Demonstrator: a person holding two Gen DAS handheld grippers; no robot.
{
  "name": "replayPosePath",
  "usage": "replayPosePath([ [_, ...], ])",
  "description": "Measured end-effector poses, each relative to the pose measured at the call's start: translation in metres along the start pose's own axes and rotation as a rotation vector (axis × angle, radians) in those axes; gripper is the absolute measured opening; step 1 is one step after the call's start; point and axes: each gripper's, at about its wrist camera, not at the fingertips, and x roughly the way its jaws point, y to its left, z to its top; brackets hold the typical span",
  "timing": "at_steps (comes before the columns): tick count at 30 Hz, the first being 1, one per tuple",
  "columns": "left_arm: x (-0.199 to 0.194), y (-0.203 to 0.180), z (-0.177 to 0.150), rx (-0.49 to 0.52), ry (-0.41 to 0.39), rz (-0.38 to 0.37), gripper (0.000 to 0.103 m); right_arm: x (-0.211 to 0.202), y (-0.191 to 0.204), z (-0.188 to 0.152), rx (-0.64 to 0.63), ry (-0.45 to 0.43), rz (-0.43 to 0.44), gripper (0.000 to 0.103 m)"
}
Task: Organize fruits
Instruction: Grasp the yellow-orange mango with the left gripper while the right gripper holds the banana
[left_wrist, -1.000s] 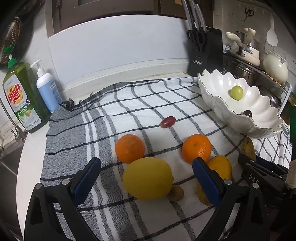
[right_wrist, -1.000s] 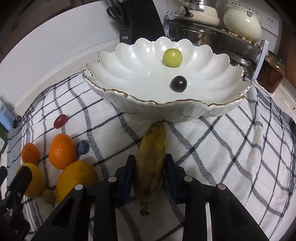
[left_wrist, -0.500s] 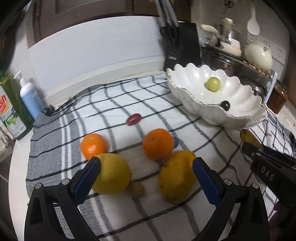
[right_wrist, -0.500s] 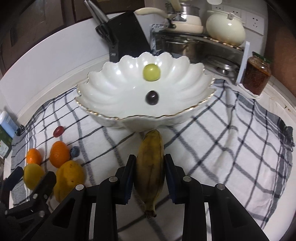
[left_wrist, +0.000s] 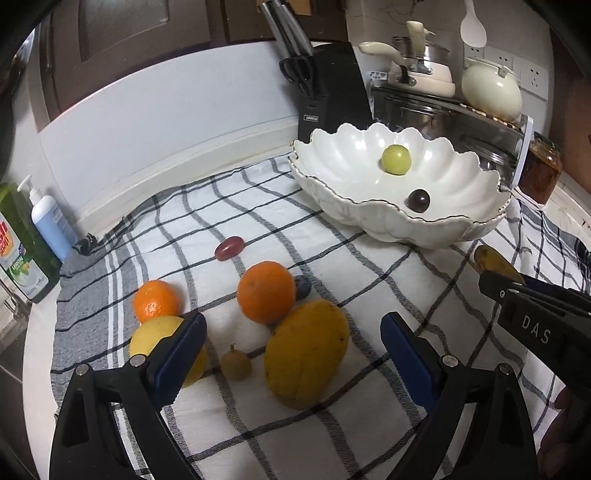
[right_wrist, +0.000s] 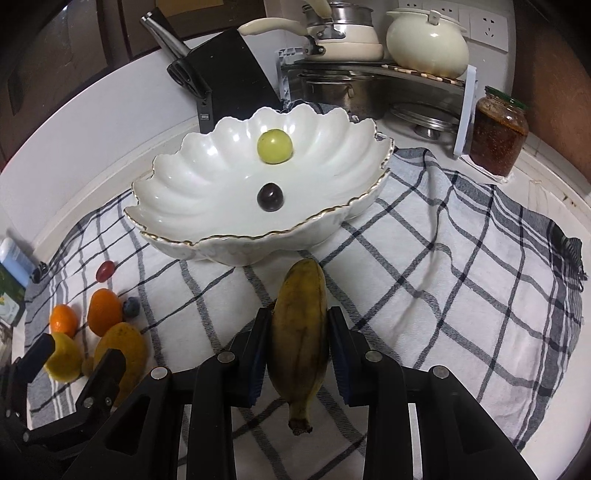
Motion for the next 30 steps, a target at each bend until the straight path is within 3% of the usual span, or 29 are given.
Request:
replayPosePath([
  [7,-0.008,-0.007,0.003,0.030,-0.032,0.015,0.096,-0.001,-0.004,0.000,0.012,-0.002,0.006,0.032],
  [17,0.006,-0.015,-0.007,0.024,0.006,-0.030,0.095,-0.002,-0.004,-0.003,-0.001,0.001,0.000,0.032],
  [24,0.023,-0.017,-0.010,0.018,0.058,-0.069,0.082,0.002,-0.001,-0.005,-0.017,0.009,-0.006,0.032],
  [30,0.026,-0.019,-0.012,0.027,0.053,-0.047,0.077,0.005,0.001,-0.006,-0.026,0.014,-0.009,0.032],
])
